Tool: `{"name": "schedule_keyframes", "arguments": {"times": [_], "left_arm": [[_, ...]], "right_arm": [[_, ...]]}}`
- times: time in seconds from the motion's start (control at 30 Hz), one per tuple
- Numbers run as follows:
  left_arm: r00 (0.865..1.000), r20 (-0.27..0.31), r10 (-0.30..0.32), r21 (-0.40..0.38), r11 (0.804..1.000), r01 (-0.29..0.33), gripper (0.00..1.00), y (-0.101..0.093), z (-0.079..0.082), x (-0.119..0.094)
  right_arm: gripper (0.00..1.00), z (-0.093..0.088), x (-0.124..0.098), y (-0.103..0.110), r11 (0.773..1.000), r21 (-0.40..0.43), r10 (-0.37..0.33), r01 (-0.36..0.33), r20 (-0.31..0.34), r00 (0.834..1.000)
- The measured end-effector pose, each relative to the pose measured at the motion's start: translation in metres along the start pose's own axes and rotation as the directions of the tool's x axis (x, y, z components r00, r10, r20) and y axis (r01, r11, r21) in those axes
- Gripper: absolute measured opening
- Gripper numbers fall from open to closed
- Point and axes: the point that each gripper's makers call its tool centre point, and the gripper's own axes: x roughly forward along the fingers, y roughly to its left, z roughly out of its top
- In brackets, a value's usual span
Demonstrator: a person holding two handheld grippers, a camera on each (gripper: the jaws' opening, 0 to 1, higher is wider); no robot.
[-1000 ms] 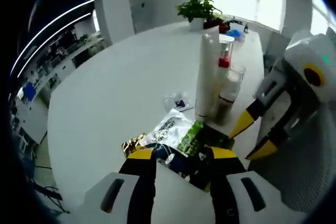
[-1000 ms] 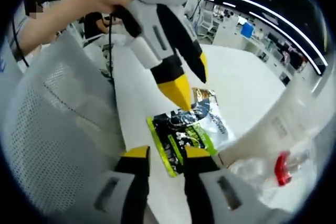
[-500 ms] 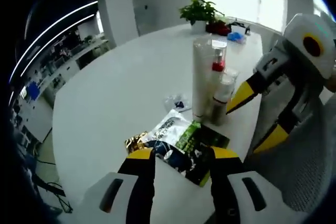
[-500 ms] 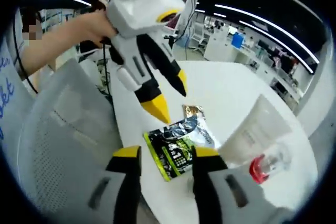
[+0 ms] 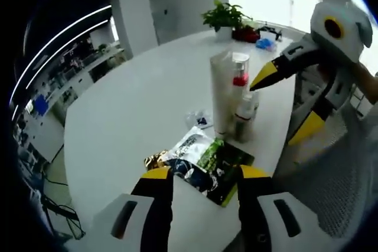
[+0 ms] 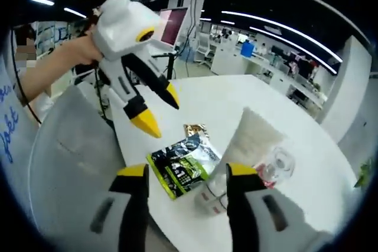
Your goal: Arrange the skincare products in the storage area until every visible bottle or jar stands upright without overlapping.
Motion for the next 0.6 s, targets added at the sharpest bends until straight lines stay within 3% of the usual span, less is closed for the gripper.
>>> {"name": "schedule_keyframes", "arguments": {"times": [0.37, 0.6], "left_arm": [[0.999, 0.032, 0.038, -0.016, 0.999, -0.038, 0.49, 0.004, 0.006, -0.013], [0.998, 0.042, 0.053, -0.031, 0.998, -0.052, 0.60, 0.005, 0.006, -0.018]], "right_arm": [[0.65, -0.009, -0.023, -0.028, 0.988, 0.104, -0.118, 0.115, 0.028, 0.993], [0.72, -0.021, -0.033, -0.040, 0.978, 0.154, -0.145, 0.142, 0.009, 0.989]]}}
